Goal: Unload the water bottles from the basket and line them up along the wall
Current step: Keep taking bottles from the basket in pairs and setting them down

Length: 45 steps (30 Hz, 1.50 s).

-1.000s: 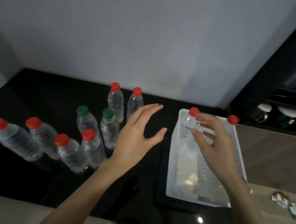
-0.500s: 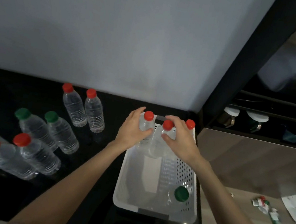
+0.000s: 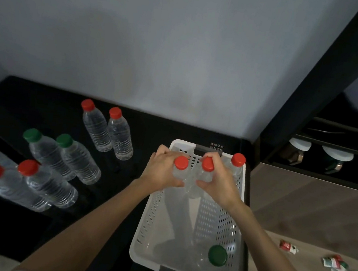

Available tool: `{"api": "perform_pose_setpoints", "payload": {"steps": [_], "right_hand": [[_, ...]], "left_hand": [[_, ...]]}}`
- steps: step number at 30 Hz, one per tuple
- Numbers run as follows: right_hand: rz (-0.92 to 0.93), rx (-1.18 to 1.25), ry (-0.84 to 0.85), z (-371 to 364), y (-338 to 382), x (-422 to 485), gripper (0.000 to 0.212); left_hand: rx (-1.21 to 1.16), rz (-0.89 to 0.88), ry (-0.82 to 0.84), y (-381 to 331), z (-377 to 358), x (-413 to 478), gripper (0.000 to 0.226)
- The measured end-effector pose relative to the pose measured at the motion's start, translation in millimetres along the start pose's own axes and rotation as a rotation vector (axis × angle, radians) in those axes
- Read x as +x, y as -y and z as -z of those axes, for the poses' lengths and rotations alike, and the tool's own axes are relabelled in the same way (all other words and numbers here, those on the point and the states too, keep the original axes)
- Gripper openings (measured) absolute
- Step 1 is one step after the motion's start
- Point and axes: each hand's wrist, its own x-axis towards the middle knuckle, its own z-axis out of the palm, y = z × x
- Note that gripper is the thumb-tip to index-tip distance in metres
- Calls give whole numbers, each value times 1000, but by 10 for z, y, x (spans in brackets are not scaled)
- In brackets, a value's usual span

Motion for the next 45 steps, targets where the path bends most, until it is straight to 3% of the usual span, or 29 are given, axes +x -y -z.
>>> {"api": "perform_pose_setpoints", "payload": {"steps": [8, 15, 22, 31, 35, 45], "right_hand": [[-61, 5, 23, -22, -51, 29, 59], [-29, -7, -89, 28, 9, -50, 52], [38, -109, -188, 359, 586, -75, 47], [156, -175, -324, 633, 1523, -28, 45], [177, -65, -338, 434, 1814, 124, 48], [147, -7, -246, -569, 2167, 667, 48]], "left_hand": [[98, -65, -42, 3, 49, 18, 65], [144, -100, -137, -62, 93, -83, 57], [-82, -84, -286, -240, 714, -158, 53], [-305, -178, -309, -160, 1545, -210, 49], [-259, -233, -286, 31, 1930, -196, 53], [-186, -163, -279, 1182, 2736, -125, 54]]}}
